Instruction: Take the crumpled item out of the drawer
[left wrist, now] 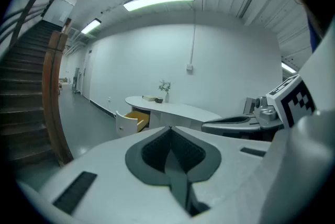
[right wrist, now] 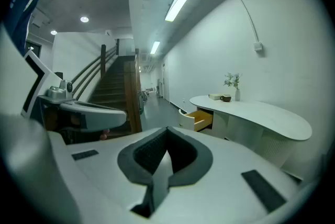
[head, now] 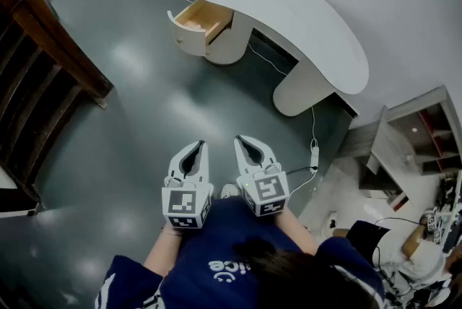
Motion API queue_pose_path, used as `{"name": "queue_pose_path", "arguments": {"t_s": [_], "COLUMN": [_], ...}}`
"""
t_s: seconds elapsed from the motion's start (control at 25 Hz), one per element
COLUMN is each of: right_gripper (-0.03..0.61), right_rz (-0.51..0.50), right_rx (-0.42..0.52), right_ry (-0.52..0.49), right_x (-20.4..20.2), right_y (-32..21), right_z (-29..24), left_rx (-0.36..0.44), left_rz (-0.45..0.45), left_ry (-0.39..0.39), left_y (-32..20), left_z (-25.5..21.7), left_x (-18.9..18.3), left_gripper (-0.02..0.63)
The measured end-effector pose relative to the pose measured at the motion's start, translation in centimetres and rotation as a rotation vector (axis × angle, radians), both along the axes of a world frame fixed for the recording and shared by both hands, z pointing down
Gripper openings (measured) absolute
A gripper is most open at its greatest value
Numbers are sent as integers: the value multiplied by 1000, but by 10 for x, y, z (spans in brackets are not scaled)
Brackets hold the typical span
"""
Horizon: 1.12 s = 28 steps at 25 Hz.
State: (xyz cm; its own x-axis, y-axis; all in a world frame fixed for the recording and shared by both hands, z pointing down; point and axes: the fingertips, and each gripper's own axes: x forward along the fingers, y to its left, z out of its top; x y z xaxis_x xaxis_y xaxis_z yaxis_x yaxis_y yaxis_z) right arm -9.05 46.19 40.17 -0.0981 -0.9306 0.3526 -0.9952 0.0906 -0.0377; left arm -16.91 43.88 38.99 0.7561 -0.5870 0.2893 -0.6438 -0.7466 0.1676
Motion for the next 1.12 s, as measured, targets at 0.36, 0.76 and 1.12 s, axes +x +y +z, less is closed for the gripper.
{"name": "queue_pose_path", "arguments": {"t_s": [0.36, 0.76, 1.12], "right_gripper": [8, 8, 8], "right_rz": [62, 83, 22], "right_rx": [2, 18, 22], "right_ry": [-4, -80, -91], "right_x": [-7, -16, 25], "right_y": [-20, -34, -101], "right_z": [2, 7, 15], "left_rx": [-3, -8, -6], "left_rz": [17, 22, -23], "left_ry": [11, 10, 5], "left_y": [-29, -49, -109], "left_z": [3, 9, 12], "left_x": [-17, -30, 15], "left_gripper": [5, 5, 5]}}
